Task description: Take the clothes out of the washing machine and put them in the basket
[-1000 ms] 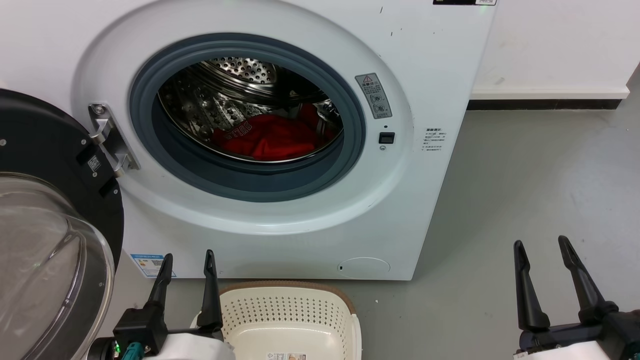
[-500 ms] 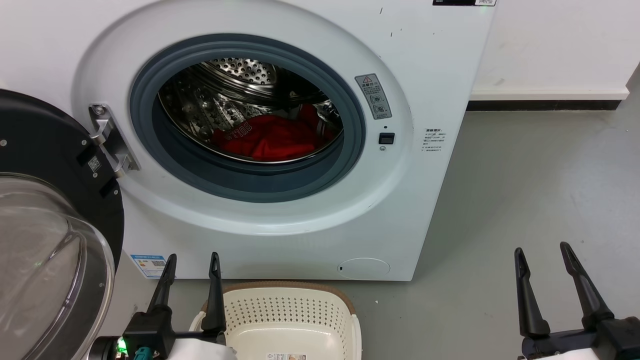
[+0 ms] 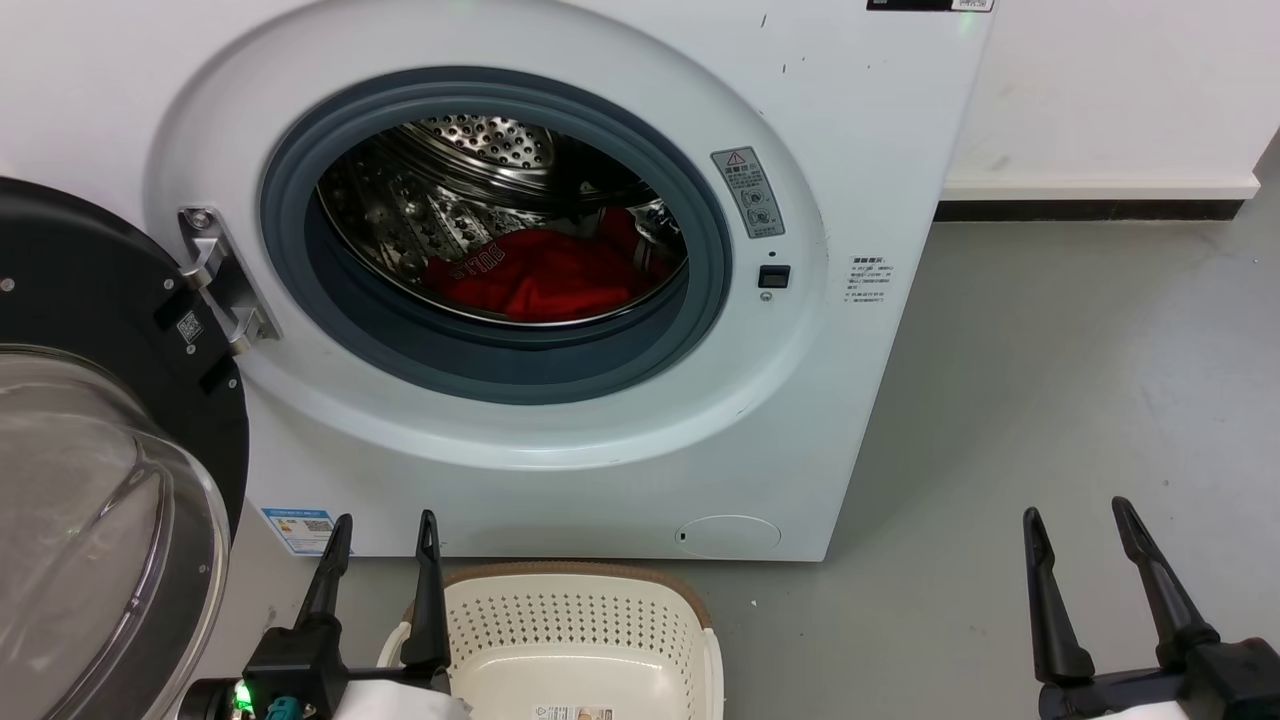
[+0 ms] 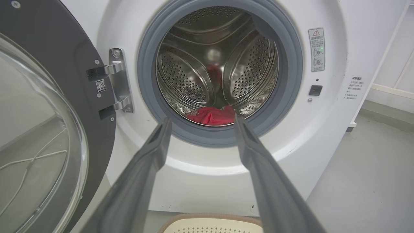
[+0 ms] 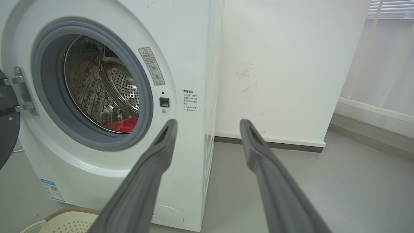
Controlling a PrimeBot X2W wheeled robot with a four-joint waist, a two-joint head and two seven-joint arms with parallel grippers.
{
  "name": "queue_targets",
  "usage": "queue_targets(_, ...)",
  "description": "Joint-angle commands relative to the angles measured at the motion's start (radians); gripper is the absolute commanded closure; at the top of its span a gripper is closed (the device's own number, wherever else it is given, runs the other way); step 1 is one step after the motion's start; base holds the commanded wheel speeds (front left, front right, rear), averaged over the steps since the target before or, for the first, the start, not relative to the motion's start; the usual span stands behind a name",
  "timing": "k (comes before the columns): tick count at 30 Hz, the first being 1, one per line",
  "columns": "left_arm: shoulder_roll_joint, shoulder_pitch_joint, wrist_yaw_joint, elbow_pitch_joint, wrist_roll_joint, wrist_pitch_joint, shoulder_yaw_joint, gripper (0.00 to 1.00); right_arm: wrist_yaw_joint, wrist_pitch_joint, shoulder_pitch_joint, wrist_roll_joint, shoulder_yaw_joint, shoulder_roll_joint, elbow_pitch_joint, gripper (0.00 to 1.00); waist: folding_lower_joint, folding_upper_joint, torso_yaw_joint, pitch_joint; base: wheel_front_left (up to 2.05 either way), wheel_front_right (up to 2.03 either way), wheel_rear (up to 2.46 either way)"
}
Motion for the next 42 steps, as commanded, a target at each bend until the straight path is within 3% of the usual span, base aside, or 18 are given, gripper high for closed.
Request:
queue_targets(1, 0.002, 0.011, 0.000, 0.003, -0.005, -0.003, 0.004, 0.00, -0.001, -0.002, 0.011, 0.000, 0.002, 0.001, 0.003, 0.00, 0.0001, -0.0001, 0.000, 0.001, 0.00, 0.00, 0.00)
queue_targets(12, 0.002, 0.004, -0.003, 0.013, -0.021, -0.003, 0.008, 0.00, -0.001, -0.002, 0.007, 0.001, 0.006, 0.001, 0.003, 0.00, 0.0001, -0.0001, -0.006, 0.008, 0.00, 0.00, 0.00)
queue_targets(20, 0.001, -0.096, -0.023, 0.088, -0.017, -0.003, 0.020, 0.00, -0.001, -0.002, -0.022, -0.005, 0.021, 0.001, -0.002, 0.00, 0.0001, -0.0001, -0.035, 0.034, 0.00, 0.00, 0.00)
queue_targets(31, 0.030, -0.453, -0.076, 0.337, 0.030, -0.003, 0.089, 0.00, -0.001, -0.002, -0.109, -0.008, 0.048, 0.001, -0.024, 0.00, 0.0001, -0.0001, -0.118, 0.181, 0.00, 0.00, 0.00)
queue_targets(42, 0.141, -0.842, -0.097, 0.655, 0.050, -0.003, 0.120, 0.00, -0.001, -0.002, -0.215, 0.029, 0.077, 0.002, -0.041, 0.00, 0.0001, -0.0001, -0.218, 0.355, 0.00, 0.00, 0.00)
